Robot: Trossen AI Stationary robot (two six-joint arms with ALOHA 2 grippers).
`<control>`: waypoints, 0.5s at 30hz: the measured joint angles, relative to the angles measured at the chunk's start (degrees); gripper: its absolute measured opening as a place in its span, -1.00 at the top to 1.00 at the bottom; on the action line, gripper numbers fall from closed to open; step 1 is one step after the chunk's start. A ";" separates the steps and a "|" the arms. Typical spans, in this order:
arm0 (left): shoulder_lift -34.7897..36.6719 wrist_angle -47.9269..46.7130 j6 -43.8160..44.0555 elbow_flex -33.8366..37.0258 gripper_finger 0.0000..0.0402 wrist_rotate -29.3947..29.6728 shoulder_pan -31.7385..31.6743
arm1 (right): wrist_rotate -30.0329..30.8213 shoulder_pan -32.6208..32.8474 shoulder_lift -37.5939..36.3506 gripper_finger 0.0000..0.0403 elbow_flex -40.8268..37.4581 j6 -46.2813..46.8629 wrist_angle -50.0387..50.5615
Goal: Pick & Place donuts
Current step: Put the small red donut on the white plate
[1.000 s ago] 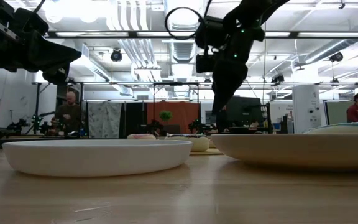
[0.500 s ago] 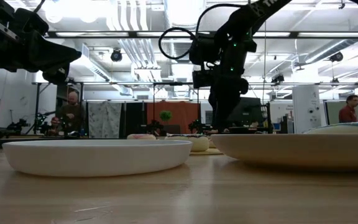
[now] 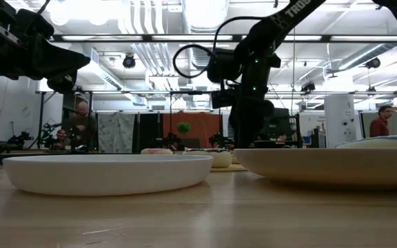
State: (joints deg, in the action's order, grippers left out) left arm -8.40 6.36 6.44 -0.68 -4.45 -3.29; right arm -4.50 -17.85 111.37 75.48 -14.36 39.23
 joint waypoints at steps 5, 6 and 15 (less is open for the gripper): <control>0.00 -0.04 0.00 0.01 1.00 0.00 0.02 | 0.16 -0.04 0.49 -0.62 -0.07 -0.67 -0.85; 0.00 -0.02 0.00 0.00 1.00 0.02 0.00 | 0.16 -0.07 0.60 -0.62 -0.07 -0.67 -0.86; 0.00 -0.04 0.00 0.01 1.00 0.00 0.00 | 1.29 -0.30 1.13 -0.62 -0.13 -0.78 -0.73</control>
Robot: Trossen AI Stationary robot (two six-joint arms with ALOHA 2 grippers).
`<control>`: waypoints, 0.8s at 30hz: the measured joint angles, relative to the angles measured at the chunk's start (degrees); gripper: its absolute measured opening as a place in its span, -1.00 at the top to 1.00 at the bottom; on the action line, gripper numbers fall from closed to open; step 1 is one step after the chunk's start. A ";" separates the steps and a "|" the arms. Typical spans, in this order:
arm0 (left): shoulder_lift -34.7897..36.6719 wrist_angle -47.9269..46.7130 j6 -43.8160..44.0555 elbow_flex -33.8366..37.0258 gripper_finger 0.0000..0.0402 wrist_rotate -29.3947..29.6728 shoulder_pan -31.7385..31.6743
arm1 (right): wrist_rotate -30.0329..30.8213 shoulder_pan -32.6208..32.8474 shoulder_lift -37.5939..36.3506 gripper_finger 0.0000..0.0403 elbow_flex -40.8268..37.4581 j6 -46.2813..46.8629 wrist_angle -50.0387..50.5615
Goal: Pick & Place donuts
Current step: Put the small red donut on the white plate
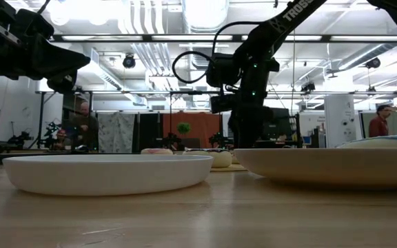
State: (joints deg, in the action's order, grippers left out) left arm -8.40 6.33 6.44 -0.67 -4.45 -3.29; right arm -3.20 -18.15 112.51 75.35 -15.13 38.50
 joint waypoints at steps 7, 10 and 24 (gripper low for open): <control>0.00 0.00 0.00 -0.02 1.00 0.00 0.00 | 0.26 -0.15 0.00 -0.62 0.00 -0.04 0.07; 0.00 0.02 0.01 -0.02 1.00 0.00 0.02 | 0.37 -0.26 0.00 -0.62 -0.07 0.11 0.07; 0.00 0.00 0.00 -0.01 1.00 0.00 0.02 | 0.33 -0.53 0.00 -0.62 -0.52 0.08 0.11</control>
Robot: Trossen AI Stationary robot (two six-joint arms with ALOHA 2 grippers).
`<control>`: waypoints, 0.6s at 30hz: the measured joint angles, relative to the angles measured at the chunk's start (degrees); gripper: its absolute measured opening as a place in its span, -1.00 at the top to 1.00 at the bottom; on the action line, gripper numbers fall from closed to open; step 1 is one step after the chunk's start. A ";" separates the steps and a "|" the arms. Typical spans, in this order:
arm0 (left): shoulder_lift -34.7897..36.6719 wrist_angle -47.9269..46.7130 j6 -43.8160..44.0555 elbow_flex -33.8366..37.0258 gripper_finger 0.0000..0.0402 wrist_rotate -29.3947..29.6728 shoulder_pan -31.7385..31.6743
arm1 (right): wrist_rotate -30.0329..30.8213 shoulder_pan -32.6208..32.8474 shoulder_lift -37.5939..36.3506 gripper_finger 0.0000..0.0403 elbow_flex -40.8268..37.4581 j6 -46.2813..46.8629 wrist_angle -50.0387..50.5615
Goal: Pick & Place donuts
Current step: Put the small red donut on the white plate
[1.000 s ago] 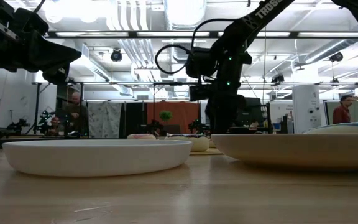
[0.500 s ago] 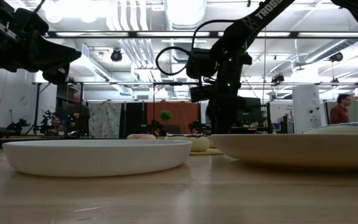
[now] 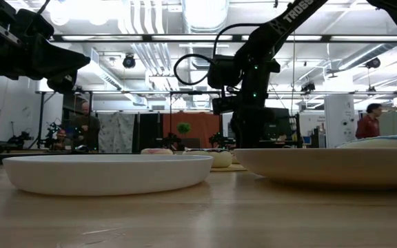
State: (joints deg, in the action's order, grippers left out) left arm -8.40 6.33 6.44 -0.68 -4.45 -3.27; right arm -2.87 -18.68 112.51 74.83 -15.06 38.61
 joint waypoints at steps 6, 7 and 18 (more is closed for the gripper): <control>0.00 0.00 0.00 0.01 1.00 0.00 -0.02 | -0.14 -0.07 0.00 -0.62 -0.05 -0.03 0.00; 0.00 0.01 0.01 0.00 1.00 0.00 -0.02 | -0.17 -0.09 0.00 -0.62 -0.07 -0.03 -0.02; 0.00 0.00 0.00 0.00 1.00 0.00 0.00 | -0.61 -0.15 0.00 -0.40 -0.09 -0.19 -0.22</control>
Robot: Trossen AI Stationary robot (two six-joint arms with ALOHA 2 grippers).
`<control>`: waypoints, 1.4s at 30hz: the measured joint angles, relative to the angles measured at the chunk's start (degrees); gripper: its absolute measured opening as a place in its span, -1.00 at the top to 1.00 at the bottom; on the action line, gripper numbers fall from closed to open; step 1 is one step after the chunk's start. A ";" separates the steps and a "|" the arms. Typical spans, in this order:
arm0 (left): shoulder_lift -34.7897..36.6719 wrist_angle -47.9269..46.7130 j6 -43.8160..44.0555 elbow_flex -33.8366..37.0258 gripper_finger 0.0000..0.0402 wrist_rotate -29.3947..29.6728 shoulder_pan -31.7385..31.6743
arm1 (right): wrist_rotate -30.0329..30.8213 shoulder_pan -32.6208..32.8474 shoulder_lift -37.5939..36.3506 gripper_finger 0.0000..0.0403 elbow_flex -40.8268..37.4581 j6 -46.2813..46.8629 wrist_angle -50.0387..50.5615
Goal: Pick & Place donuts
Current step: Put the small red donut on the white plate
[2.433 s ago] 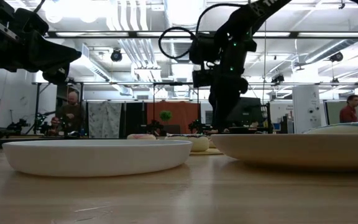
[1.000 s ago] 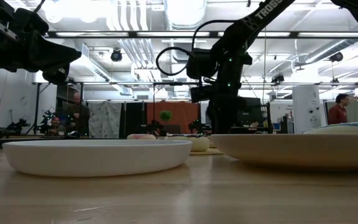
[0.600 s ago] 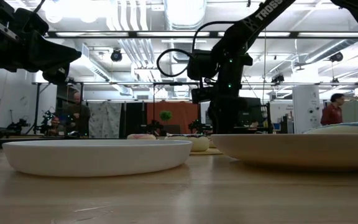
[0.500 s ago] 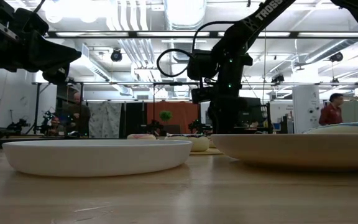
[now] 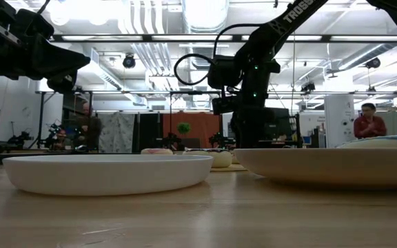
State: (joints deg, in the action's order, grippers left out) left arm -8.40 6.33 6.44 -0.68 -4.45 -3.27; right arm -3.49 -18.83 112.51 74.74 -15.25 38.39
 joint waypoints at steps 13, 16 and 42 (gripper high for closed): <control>0.00 0.02 0.00 0.01 1.00 0.00 0.00 | 0.02 0.02 0.00 -0.14 -0.10 0.00 -0.08; 0.00 0.00 0.00 0.01 1.00 0.01 0.00 | 0.02 0.02 0.00 -0.09 -0.18 0.00 -0.20; 0.02 0.02 0.01 -0.01 1.00 0.01 -0.01 | 0.17 3.22 -4.46 -0.06 7.54 1.36 0.85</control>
State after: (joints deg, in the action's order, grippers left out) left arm -8.38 6.35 6.45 -0.69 -4.44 -3.28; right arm -3.31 -15.61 108.05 82.28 -13.89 39.24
